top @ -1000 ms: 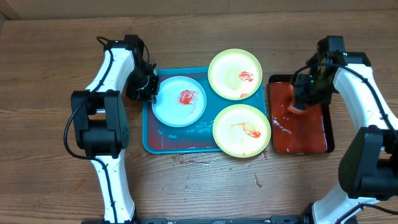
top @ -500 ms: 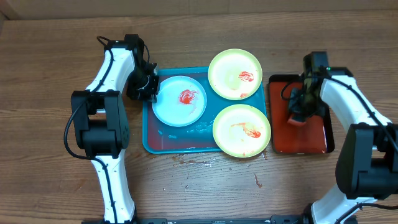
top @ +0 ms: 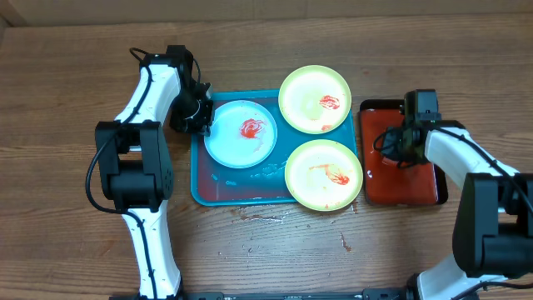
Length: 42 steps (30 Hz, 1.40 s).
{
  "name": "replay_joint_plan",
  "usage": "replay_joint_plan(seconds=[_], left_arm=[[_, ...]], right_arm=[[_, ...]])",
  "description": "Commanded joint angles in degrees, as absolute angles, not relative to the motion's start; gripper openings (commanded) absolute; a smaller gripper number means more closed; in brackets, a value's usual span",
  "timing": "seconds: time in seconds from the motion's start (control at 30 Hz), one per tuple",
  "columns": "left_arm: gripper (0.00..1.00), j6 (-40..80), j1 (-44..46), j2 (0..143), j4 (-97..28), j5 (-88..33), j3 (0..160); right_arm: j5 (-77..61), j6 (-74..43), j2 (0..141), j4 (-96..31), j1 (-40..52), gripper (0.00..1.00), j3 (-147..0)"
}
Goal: Clean dirty plates on tray and stack at the side
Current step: 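Lift sponge with right gripper and carry it over the white plate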
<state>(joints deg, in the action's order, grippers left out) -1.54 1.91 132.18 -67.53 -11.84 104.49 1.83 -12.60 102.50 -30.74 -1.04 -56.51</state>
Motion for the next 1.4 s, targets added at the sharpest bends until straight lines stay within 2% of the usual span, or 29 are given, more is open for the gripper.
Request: replay_joint_plan(seconds=[0.0,0.2,0.8,0.97,1.2,1.37], left_arm=[[0.05,-0.86,2.66,133.78,-66.32,-10.59,103.61],[0.04,-0.86,2.66,133.78,-66.13,-10.59,103.61],[0.04,-0.89,2.66,133.78,-65.04,-10.59,103.61],[0.04,-0.89,2.66,133.78,-65.1,-10.59,103.61],[0.04,-3.29,2.46,132.31,-67.33,-10.59,103.72],[0.04,-3.31,2.11,127.61,-67.68,-10.57,103.72]], right_arm=[[-0.95,-16.8,105.93,-30.94,-0.73,0.04,-50.59],[-2.33,-23.94,105.93,-31.83,-0.75,0.04,-47.44],[-5.76,-25.5,105.84,-30.15,-0.86,0.04,-43.81],[-6.74,-23.29,104.71,-37.71,-0.86,0.04,-52.97],[-6.76,-16.51,104.47,-59.77,-0.86,0.04,-76.51],[-6.79,-14.87,104.47,-69.69,-0.84,0.04,-89.34]])
